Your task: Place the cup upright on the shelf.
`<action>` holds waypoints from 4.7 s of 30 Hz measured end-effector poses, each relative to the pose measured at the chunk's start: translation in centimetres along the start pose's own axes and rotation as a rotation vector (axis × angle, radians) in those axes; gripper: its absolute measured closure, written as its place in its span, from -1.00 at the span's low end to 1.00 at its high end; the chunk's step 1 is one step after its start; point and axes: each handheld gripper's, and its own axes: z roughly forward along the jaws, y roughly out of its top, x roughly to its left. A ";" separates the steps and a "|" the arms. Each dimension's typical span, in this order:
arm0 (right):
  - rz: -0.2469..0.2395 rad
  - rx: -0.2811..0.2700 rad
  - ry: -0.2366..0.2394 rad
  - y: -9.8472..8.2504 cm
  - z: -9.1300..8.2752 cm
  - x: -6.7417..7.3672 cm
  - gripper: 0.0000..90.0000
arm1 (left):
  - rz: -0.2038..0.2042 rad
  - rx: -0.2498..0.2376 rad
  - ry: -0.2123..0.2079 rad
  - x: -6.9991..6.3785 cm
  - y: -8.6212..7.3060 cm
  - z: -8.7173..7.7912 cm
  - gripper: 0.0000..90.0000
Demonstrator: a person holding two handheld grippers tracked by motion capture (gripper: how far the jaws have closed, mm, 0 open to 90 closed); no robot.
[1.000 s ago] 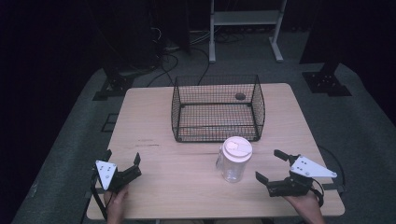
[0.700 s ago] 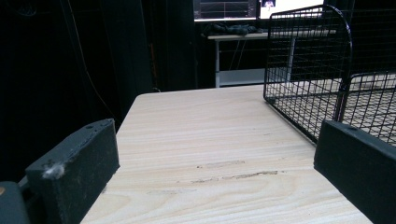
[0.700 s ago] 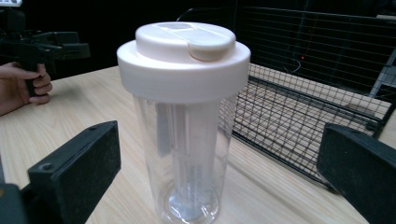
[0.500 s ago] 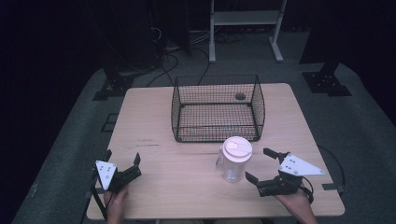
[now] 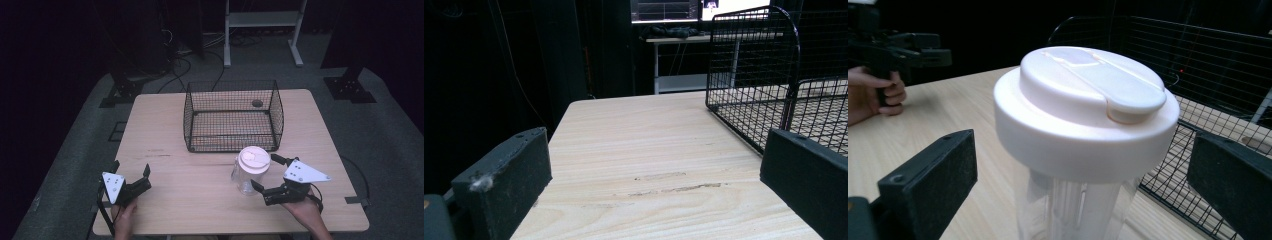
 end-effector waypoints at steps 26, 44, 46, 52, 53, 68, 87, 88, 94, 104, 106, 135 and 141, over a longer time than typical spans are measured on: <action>-0.030 -0.008 -0.022 0.9 2.6 0.1 -1.00 | 0.002 -0.001 -0.002 0.0 0.0 0.0 -1.00; -0.027 0.003 -0.013 1.1 3.0 0.1 -0.91 | 0.002 -0.001 -0.002 0.0 0.0 0.0 -1.00; -0.026 0.007 -0.017 1.1 2.9 0.1 -0.91 | 0.001 -0.001 -0.002 0.0 0.0 0.0 -1.00; -0.031 0.018 -0.040 1.3 2.9 0.2 -0.90 | 0.000 -0.001 -0.002 0.0 0.0 0.0 -1.00; -0.031 0.019 -0.043 1.3 2.9 0.2 -0.90 | 0.000 -0.001 -0.001 0.0 0.0 0.0 -1.00; -0.052 0.018 -0.046 3.8 2.5 -0.2 -0.90 | -0.003 0.000 -0.002 0.0 0.0 0.0 -1.00; -0.051 -0.002 -0.044 7.6 2.6 -1.5 -0.90 | -0.002 0.004 -0.001 0.0 0.0 -0.1 -1.00; -0.054 -0.003 -0.046 7.8 2.6 -1.5 -0.90 | -0.003 0.001 -0.001 0.0 0.0 0.0 -1.00; -0.055 -0.005 -0.050 8.9 3.0 -2.1 -0.90 | -0.005 0.001 -0.002 0.1 0.0 -0.1 -1.00; -0.069 -0.005 -0.047 10.5 3.7 -2.5 -0.90 | -0.006 0.000 -0.003 0.1 0.0 0.0 -1.00; -0.068 -0.005 -0.048 10.8 3.8 -2.6 -0.90 | -0.005 0.001 -0.003 0.1 0.0 0.0 -1.00; -0.085 -0.004 -0.053 15.0 6.5 -4.1 -0.90 | -0.007 0.000 -0.006 0.1 0.0 0.0 -1.00; -0.076 -0.002 -0.060 15.7 7.5 -4.7 -0.90 | -0.008 0.000 -0.006 0.1 0.0 0.0 -1.00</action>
